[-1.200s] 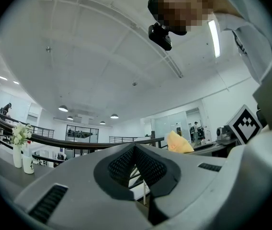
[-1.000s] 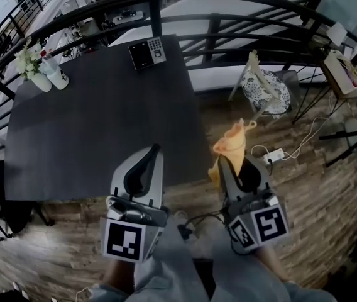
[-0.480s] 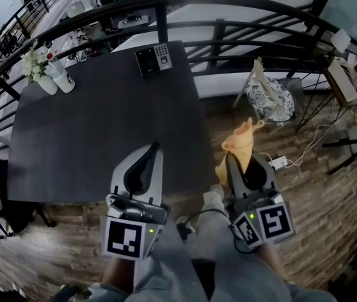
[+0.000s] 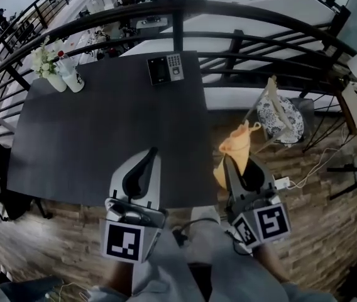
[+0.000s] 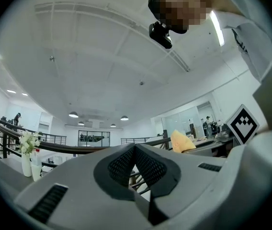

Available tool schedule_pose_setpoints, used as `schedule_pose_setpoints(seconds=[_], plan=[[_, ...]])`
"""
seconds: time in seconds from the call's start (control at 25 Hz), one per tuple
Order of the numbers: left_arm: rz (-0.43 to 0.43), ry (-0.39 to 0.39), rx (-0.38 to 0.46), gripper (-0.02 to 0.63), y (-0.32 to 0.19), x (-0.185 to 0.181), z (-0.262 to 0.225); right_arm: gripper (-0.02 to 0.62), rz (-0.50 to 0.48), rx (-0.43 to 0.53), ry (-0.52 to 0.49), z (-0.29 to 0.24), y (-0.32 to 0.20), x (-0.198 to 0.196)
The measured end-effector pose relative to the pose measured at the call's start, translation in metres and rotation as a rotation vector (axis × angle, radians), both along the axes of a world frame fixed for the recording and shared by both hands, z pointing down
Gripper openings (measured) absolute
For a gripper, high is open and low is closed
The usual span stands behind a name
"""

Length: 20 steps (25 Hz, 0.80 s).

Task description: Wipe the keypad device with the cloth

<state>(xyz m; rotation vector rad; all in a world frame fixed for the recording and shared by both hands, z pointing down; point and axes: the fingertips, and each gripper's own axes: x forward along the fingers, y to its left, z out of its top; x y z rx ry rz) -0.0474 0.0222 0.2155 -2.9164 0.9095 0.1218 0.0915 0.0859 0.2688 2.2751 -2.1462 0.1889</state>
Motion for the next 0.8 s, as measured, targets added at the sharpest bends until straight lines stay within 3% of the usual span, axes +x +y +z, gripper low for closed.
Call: schedule_pose_setpoints(seconds=[0.36, 0.8], plan=[[-0.118, -0.020, -0.024, 0.008, -0.040, 0.035, 0.003, 0.101, -0.144, -0.043, -0.005, 0.010, -0.063, 0.037], [-0.269, -0.054, -0.051, 0.008, -0.089, 0.062, 0.017, 0.101, -0.270, -0.091, 0.057, 0.035, -0.150, 0.083]])
